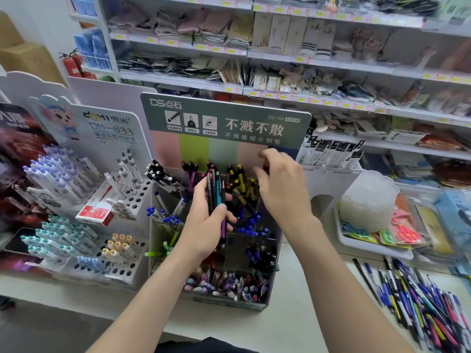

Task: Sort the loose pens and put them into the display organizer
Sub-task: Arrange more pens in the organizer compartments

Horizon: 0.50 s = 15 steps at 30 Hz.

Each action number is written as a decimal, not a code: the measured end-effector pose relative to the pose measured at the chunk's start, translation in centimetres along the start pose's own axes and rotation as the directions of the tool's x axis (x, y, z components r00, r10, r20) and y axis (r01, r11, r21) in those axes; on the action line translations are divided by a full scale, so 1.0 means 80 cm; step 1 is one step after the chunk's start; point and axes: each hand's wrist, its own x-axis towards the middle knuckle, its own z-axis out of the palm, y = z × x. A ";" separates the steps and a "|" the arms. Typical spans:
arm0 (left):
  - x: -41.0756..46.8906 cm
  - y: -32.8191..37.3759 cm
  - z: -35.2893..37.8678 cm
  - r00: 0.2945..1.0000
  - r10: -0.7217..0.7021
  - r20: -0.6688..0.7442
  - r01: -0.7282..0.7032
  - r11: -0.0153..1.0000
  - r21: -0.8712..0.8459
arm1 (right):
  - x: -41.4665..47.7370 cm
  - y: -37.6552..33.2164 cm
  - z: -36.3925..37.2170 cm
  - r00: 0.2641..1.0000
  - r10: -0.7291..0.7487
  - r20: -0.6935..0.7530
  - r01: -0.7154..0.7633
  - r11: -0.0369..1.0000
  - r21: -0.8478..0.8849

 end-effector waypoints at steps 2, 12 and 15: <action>-0.001 0.000 -0.007 1.000 -0.008 0.008 0.008 1.000 -0.004 | -0.012 -0.008 -0.001 0.994 0.110 -0.008 -0.110 0.994 -0.008; -0.003 0.002 -0.038 0.996 -0.042 0.084 0.044 0.999 -0.024 | -0.034 -0.056 0.025 0.958 0.232 0.172 -0.211 0.969 -0.132; -0.004 0.001 -0.048 0.994 -0.042 0.102 0.044 0.999 -0.016 | -0.036 -0.046 0.032 0.959 0.283 0.026 -0.278 0.953 -0.120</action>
